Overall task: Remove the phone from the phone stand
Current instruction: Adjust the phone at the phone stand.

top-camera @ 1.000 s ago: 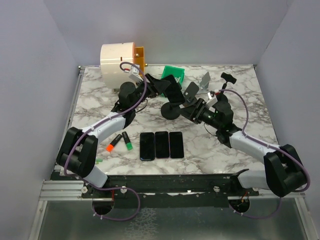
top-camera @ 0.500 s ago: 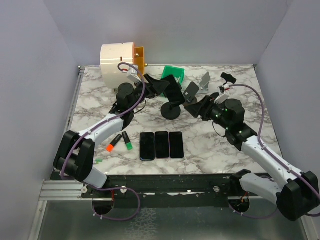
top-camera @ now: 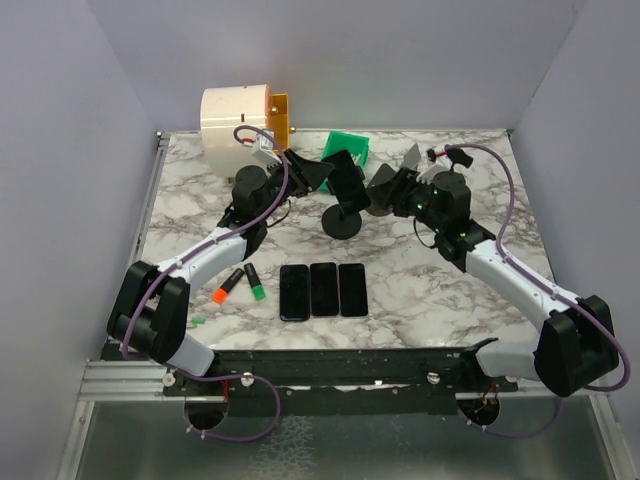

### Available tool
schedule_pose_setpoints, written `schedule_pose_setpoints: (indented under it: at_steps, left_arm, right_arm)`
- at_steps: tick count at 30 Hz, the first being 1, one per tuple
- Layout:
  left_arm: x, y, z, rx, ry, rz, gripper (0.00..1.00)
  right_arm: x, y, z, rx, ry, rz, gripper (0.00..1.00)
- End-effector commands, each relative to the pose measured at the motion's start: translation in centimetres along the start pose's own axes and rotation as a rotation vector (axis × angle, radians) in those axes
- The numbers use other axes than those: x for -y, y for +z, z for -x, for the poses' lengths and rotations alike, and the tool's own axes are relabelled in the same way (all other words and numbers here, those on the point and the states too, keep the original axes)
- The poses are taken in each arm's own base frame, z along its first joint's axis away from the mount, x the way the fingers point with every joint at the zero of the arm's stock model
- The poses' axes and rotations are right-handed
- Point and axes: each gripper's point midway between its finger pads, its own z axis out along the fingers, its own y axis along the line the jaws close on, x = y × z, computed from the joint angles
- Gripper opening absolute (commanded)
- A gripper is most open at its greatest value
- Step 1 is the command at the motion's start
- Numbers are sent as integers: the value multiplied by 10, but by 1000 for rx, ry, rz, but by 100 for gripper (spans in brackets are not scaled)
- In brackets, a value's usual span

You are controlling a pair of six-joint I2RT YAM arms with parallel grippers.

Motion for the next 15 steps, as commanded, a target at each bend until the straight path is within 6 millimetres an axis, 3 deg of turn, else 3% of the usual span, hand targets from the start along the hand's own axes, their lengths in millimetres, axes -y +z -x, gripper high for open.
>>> schedule_pose_setpoints:
  at_steps: [1, 8, 15]
  left_arm:
    - [9, 5, 7, 5, 0, -30, 47]
    - [12, 15, 10, 1, 2, -42, 43]
    - [12, 20, 10, -5, -2, -45, 40]
  right_arm:
    - [-6, 12, 9, 30, -38, 34, 57]
    - [-5, 20, -5, -17, -45, 62, 45]
    - [-3, 27, -22, -75, -32, 86, 41]
